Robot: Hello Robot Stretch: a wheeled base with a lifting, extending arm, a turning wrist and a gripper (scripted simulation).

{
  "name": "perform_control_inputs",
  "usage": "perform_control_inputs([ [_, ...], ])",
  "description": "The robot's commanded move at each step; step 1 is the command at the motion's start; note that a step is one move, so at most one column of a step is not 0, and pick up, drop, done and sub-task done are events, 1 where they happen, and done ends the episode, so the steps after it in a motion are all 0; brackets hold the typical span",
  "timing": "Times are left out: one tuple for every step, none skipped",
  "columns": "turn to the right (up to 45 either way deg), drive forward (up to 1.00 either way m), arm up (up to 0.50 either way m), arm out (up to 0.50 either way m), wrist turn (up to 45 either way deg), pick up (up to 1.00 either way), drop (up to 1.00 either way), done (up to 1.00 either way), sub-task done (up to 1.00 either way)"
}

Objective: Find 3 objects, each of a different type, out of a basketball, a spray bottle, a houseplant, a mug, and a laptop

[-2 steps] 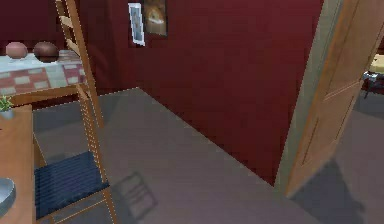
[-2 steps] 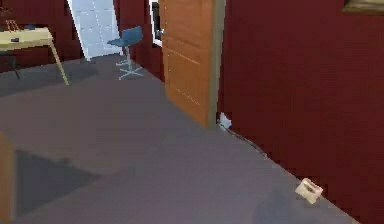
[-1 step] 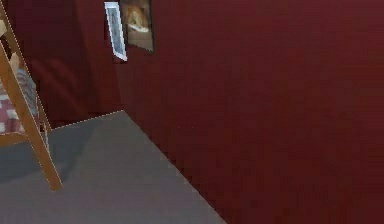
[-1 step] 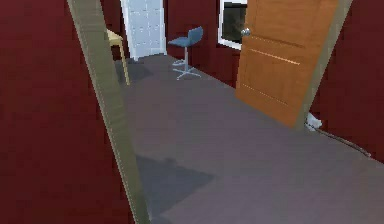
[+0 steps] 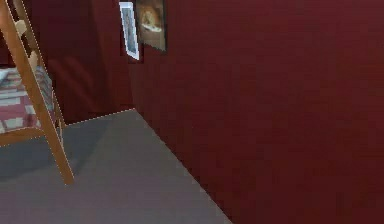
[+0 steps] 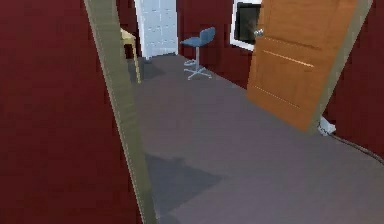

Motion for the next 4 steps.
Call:
perform_control_inputs([
  [0.0,0.25,0.00,0.00,0.0,0.00,0.00,0.00,0.00],
  [-30.0,0.00,0.00,0.00,0.0,0.00,0.00,0.00,0.00],
  [-3.0,0.00,0.00,0.00,0.0,0.00,0.00,0.00,0.00],
  [0.0,0.60,0.00,0.00,0.0,0.00,0.00,0.00,0.00],
])
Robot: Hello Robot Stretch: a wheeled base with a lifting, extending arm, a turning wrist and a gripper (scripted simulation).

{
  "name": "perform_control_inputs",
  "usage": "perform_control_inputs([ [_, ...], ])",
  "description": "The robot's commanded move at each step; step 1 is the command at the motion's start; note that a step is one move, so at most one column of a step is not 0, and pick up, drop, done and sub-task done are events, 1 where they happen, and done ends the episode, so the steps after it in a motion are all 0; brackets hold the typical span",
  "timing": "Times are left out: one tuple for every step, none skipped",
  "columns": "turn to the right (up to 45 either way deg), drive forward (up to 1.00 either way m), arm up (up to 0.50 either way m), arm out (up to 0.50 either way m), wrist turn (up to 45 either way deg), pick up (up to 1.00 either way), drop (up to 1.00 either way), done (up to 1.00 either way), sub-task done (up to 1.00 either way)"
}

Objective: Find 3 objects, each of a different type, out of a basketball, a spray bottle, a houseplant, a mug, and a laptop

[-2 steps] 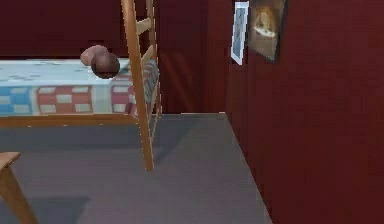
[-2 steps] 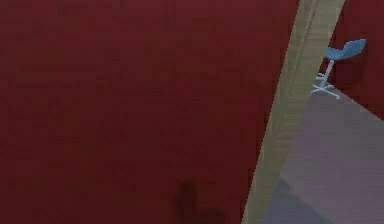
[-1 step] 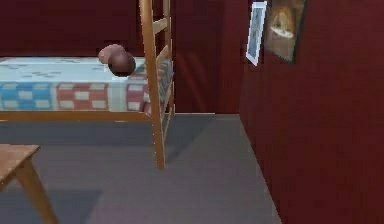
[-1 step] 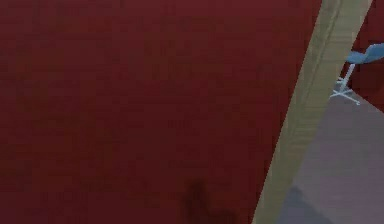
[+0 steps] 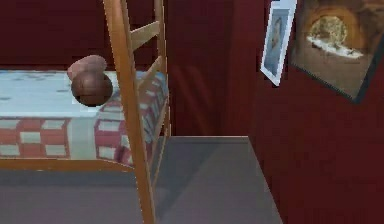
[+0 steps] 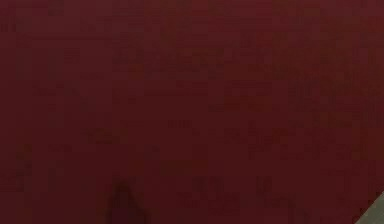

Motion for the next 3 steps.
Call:
perform_control_inputs([
  [-9.0,0.00,0.00,0.00,0.0,0.00,0.00,0.00,0.00],
  [0.0,0.50,0.00,0.00,0.0,0.00,0.00,0.00,0.00],
  [-24.0,0.00,0.00,0.00,0.0,0.00,0.00,0.00,0.00],
])
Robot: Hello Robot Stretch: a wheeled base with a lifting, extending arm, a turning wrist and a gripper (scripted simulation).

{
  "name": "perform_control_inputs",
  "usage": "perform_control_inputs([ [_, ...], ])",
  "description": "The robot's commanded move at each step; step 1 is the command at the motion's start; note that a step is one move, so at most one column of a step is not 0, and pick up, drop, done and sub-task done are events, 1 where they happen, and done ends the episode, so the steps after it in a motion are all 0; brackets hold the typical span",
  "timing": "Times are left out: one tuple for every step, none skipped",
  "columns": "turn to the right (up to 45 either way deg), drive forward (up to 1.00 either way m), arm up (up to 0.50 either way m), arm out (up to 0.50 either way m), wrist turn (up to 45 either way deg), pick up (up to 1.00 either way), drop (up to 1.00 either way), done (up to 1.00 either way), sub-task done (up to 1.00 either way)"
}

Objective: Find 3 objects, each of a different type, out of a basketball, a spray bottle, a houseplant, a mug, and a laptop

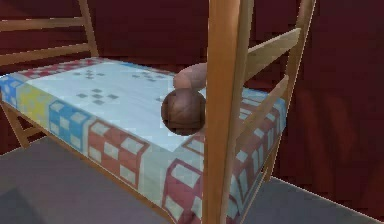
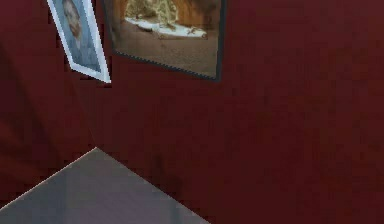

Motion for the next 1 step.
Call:
perform_control_inputs([
  [0.0,0.00,0.00,0.00,0.0,0.00,0.00,1.00,0.00],
])
